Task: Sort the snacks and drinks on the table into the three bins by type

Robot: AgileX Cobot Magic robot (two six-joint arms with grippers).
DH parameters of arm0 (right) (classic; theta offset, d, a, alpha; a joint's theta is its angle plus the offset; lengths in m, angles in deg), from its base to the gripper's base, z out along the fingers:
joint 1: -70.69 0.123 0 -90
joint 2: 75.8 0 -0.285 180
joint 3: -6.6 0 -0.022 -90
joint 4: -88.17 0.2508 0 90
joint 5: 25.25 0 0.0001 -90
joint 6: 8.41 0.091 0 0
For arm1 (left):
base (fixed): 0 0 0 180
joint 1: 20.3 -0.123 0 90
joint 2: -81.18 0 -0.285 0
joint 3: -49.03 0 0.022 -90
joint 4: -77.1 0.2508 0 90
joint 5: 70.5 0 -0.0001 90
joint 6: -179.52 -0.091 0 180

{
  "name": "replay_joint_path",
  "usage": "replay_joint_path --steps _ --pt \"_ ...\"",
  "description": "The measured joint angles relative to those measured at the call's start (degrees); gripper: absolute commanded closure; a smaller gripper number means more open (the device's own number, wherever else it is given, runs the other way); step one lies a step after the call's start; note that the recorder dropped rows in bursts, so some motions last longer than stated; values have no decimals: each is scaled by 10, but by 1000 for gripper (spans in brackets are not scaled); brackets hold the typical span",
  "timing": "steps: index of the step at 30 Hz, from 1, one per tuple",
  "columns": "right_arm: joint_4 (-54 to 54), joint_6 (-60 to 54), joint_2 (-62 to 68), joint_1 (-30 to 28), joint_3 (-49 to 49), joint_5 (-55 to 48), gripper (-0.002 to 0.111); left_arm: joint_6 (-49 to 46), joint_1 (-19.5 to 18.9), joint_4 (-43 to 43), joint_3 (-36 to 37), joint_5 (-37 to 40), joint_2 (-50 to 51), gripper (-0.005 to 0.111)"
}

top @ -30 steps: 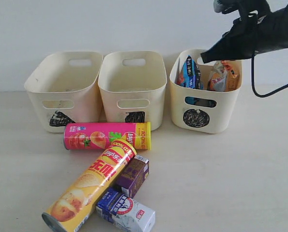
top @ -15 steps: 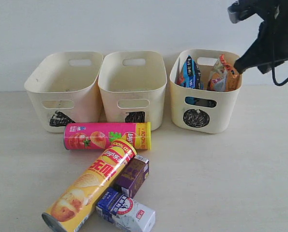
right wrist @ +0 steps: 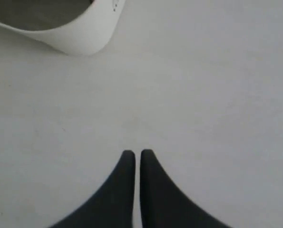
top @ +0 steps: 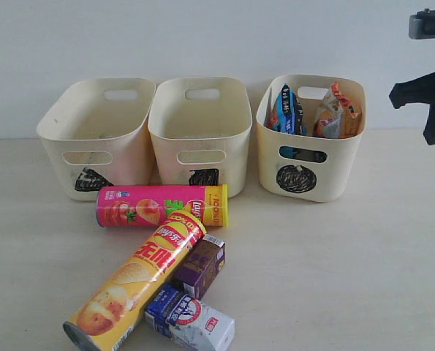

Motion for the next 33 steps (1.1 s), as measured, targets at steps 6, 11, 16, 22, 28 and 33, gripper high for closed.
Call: replay_joint_path --steps 6,11,16,22,28,33 --pt "5 5 -92 0 -116 137 108 0 0 0 0 0 0 102" --pt "5 6 -176 0 -192 205 108 0 0 0 0 0 0 102" --pt "5 6 -247 0 -265 235 108 0 0 0 0 0 0 102" --pt "10 6 -351 0 -354 286 108 0 0 0 0 0 0 102" --pt "13 6 -444 0 -405 301 108 0 0 0 0 0 0 102" --pt "18 11 -495 0 -408 299 108 0 0 0 0 0 0 102"
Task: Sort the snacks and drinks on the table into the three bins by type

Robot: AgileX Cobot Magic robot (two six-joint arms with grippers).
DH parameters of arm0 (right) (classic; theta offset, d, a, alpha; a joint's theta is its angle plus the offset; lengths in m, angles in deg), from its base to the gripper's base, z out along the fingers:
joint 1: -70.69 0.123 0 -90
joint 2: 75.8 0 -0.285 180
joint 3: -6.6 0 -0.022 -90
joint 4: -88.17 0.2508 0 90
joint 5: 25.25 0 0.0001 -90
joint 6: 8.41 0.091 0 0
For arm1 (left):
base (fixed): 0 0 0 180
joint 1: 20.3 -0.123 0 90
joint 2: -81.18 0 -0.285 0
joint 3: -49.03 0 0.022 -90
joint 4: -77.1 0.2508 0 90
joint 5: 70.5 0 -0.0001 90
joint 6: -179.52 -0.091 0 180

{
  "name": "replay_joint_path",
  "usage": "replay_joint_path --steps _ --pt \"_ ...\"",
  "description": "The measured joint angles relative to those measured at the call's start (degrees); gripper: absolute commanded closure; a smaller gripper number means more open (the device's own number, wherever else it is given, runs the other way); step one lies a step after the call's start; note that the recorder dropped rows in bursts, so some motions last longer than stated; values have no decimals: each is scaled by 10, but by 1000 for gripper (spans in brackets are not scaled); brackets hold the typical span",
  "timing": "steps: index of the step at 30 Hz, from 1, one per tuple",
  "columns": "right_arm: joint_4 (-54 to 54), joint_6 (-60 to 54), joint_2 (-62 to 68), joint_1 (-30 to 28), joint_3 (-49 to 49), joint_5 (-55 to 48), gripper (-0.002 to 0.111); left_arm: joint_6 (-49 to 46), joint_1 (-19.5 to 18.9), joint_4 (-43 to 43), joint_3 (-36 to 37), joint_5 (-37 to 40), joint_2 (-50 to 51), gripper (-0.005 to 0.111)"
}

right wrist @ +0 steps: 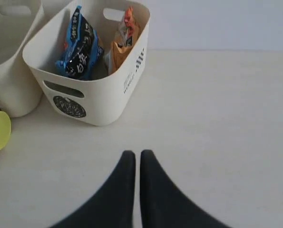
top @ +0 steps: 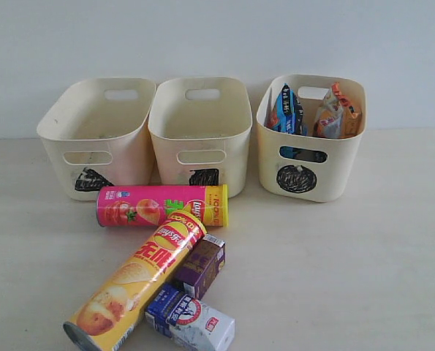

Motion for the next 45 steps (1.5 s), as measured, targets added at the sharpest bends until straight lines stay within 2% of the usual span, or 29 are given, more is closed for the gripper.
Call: replay_joint_path --steps 12,20,24,34,45 --pt "4 -3 -38 1 -15 45 108 0 0 0 0 0 0 102" --pt "4 -28 -153 1 -159 142 108 0 0 0 0 0 0 102" --pt "0 -46 -247 1 -247 155 108 0 0 0 0 0 0 102" --pt "0 -48 -402 1 -376 174 108 0 0 0 0 0 0 102" --pt "0 -43 -435 1 -398 181 108 0 0 0 0 0 0 102"
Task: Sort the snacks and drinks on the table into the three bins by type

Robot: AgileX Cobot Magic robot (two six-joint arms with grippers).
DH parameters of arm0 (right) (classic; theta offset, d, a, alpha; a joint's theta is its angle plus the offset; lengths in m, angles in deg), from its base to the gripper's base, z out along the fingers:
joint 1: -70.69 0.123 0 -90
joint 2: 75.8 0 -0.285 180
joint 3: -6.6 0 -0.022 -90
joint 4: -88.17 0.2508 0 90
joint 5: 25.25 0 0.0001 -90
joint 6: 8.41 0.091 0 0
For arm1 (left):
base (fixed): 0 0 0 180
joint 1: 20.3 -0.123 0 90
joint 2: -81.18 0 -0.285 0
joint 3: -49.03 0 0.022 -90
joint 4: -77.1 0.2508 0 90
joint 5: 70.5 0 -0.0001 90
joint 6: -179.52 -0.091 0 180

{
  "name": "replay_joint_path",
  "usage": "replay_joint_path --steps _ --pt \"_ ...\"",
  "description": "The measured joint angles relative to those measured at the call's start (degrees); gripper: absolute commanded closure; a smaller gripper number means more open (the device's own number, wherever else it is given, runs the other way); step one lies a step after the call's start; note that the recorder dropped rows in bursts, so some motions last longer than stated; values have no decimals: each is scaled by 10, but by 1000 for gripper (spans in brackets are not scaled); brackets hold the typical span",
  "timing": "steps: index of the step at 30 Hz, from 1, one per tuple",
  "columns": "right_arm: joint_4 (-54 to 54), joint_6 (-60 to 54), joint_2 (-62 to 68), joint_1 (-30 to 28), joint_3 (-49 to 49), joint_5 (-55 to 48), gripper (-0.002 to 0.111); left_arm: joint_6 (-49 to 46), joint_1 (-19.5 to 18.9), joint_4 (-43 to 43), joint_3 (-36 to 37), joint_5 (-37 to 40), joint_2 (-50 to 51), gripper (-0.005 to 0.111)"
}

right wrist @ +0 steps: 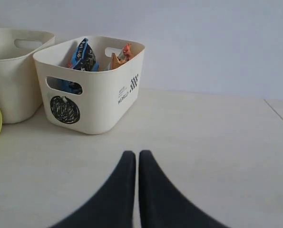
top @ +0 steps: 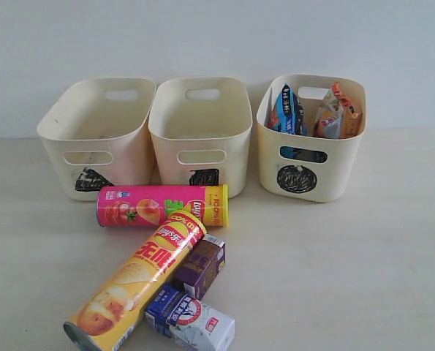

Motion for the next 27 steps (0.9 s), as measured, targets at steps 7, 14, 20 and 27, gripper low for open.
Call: replay_joint_path --steps 7,14,20,27 --pt "-21 51 0 0 -2 -4 108 0 0 0 0 0 0 102" --pt "-45 88 -12 0 -20 -20 108 0 0 1 0 0 0 102" --pt "-49 79 -13 0 -20 -34 108 0 0 1 0 0 0 102" --pt "-49 69 -13 0 -20 -48 108 0 0 1 0 0 0 102"
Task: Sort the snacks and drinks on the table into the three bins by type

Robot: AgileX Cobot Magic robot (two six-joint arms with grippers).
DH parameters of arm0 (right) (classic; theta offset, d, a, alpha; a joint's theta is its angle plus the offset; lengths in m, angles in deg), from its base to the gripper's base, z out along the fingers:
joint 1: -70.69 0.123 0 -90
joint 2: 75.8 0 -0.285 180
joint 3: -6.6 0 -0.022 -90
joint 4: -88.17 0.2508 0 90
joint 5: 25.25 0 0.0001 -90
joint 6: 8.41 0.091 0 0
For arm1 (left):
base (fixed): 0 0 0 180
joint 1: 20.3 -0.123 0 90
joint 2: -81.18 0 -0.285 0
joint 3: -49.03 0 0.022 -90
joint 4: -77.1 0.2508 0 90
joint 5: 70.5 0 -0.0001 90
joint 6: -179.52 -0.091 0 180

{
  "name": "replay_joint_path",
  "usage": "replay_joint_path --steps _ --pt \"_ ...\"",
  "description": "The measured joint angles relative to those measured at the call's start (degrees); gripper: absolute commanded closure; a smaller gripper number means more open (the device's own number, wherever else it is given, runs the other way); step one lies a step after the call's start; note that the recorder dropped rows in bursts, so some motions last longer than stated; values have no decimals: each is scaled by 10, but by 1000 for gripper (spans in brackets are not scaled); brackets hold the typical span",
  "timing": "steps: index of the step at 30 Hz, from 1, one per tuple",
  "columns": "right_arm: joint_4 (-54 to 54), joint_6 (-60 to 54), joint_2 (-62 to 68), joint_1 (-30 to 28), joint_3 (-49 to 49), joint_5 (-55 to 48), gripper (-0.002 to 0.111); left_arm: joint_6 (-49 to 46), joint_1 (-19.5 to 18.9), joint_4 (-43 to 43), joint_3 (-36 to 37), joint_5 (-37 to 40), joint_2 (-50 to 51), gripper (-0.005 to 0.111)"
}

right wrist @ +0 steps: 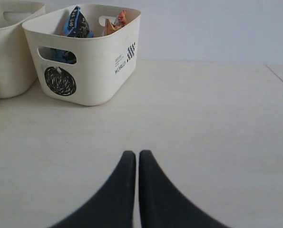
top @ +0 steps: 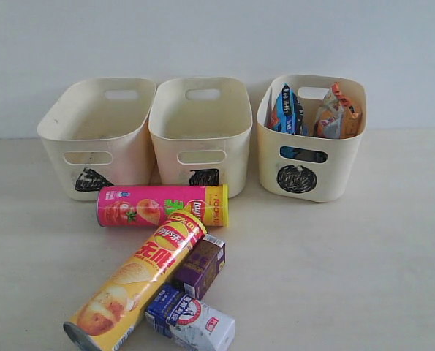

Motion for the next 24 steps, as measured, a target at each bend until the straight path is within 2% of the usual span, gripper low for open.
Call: replay_joint_path --steps 24 --pt "5 8 0 0 0 -12 108 0 0 6 0 -3 0 102"
